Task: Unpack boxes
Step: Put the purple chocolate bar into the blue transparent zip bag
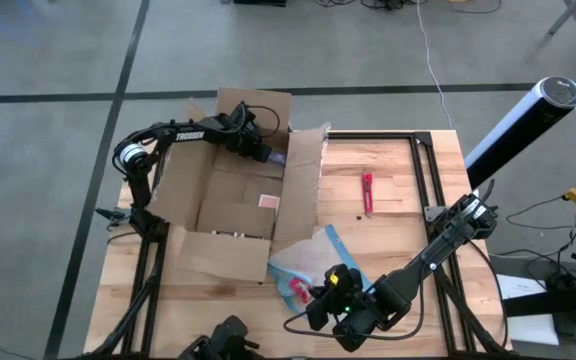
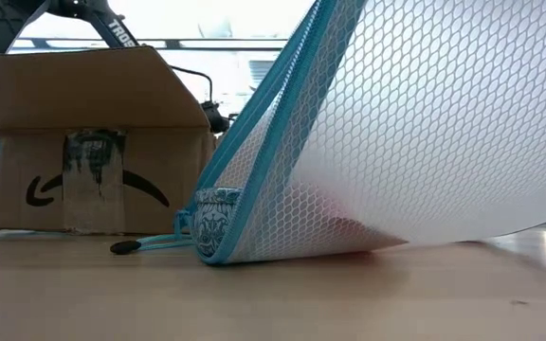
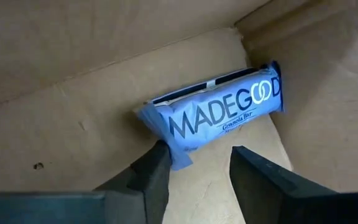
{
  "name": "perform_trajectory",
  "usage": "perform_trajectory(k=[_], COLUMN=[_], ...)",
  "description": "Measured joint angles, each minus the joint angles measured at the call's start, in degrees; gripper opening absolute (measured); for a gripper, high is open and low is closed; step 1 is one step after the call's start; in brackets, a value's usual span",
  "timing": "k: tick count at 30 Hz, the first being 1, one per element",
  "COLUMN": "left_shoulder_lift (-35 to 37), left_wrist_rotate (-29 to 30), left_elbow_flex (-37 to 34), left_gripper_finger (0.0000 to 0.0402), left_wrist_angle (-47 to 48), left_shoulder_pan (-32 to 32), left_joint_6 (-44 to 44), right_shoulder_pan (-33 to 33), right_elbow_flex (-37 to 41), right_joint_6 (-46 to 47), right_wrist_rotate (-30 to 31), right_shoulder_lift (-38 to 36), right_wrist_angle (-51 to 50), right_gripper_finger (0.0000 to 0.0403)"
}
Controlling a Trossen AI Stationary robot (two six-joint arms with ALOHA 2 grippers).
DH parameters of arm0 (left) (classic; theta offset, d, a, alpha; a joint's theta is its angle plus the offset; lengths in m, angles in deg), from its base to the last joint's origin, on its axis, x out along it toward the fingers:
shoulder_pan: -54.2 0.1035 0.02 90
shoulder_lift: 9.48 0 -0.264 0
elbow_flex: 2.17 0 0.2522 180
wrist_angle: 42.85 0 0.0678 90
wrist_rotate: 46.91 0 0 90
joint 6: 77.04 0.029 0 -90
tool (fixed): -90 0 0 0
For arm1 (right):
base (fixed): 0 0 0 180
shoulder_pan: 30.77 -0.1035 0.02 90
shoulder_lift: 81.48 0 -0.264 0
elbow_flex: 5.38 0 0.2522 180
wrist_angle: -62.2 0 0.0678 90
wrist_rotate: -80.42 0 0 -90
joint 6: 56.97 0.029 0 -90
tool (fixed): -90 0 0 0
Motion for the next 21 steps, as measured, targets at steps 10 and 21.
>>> perform_trajectory(k=[10,21], left_shoulder_lift=[0.0,0.0], left_wrist_rotate=[0.0,-3.4], left_elbow_flex=[0.0,0.0], left_gripper_finger=[0.0078,0.0001], left_wrist_angle=[-2.4,-3.0], left_shoulder_pan=[0.0,0.0], left_joint_6=[-1.0,1.1], right_shoulder_pan=[0.0,0.0], right_elbow_flex=[0.0,0.0], right_joint_6=[0.0,0.0], right_wrist_rotate=[0.0,0.0], right_shoulder_lift=[0.0,0.0], right_wrist_angle=[0.0,0.0], right_gripper_finger=[0.0,0.0])
